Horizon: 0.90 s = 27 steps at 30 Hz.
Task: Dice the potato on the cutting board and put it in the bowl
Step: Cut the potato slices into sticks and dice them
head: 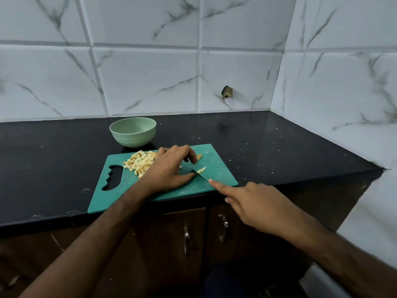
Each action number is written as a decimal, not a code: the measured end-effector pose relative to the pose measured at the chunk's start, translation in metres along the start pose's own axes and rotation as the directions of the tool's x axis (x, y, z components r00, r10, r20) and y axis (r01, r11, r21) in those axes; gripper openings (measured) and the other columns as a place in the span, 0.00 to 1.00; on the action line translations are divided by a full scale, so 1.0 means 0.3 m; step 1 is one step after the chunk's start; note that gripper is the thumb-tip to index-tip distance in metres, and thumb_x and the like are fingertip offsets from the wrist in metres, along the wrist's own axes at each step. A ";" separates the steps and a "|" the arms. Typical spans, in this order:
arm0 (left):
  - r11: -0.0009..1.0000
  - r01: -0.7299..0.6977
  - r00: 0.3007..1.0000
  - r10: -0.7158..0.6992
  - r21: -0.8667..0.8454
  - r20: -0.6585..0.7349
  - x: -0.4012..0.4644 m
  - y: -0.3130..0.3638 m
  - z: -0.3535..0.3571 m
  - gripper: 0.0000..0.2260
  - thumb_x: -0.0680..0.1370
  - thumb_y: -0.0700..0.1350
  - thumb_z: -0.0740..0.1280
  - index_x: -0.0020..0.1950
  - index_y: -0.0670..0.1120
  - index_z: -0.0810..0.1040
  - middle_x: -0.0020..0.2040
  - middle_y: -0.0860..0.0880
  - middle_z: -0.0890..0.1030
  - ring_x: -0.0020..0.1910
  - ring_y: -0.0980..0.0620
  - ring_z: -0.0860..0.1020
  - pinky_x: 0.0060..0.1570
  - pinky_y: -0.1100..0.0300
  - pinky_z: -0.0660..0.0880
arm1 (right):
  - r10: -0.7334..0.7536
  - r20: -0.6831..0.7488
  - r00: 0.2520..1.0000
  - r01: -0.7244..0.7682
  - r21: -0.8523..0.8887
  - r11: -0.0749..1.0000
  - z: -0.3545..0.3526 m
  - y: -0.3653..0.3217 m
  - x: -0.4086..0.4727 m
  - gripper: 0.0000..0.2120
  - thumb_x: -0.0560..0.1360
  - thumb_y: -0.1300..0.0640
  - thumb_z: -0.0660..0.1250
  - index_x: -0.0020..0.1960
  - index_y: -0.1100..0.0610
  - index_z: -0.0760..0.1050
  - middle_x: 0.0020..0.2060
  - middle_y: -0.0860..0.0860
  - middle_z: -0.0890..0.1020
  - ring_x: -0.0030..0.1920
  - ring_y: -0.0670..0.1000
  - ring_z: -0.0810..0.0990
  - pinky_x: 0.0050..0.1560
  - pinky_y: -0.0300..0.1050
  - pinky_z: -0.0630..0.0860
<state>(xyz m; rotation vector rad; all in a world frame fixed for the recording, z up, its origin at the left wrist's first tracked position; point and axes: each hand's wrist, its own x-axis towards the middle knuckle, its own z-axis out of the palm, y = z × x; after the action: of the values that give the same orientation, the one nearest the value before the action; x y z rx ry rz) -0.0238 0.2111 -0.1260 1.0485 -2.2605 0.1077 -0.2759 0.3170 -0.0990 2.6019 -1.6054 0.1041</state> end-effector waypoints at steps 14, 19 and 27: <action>0.970 -0.207 0.956 0.172 0.129 0.240 0.019 -0.003 0.030 0.21 0.83 0.52 0.53 0.75 0.54 0.69 0.66 0.53 0.79 0.64 0.54 0.74 0.60 0.53 0.62 | -0.072 0.366 0.928 -0.216 0.684 0.697 -0.153 0.277 -0.006 0.23 0.87 0.51 0.55 0.75 0.28 0.61 0.27 0.52 0.69 0.21 0.47 0.65 0.20 0.38 0.68; 0.972 -0.213 0.945 0.180 0.097 0.274 0.021 -0.021 0.030 0.23 0.83 0.56 0.51 0.77 0.54 0.69 0.67 0.54 0.79 0.64 0.55 0.74 0.58 0.55 0.62 | -0.004 0.290 0.957 -0.252 0.839 0.482 -0.106 0.349 0.013 0.21 0.86 0.52 0.58 0.72 0.29 0.68 0.28 0.53 0.68 0.20 0.48 0.62 0.20 0.37 0.66; 0.963 -0.144 0.989 0.131 0.227 0.074 0.005 -0.018 0.029 0.15 0.81 0.57 0.60 0.54 0.56 0.86 0.52 0.59 0.83 0.53 0.55 0.77 0.52 0.54 0.64 | 0.292 -0.067 0.954 -0.016 0.962 0.272 -0.015 0.257 0.201 0.22 0.86 0.55 0.57 0.73 0.32 0.69 0.27 0.54 0.69 0.20 0.49 0.62 0.22 0.38 0.64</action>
<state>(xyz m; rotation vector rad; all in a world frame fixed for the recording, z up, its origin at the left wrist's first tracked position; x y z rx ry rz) -0.0252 0.2036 -0.1329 1.0211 -2.4158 0.4142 -0.3179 0.2295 -0.0859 2.8143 -2.0749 1.9413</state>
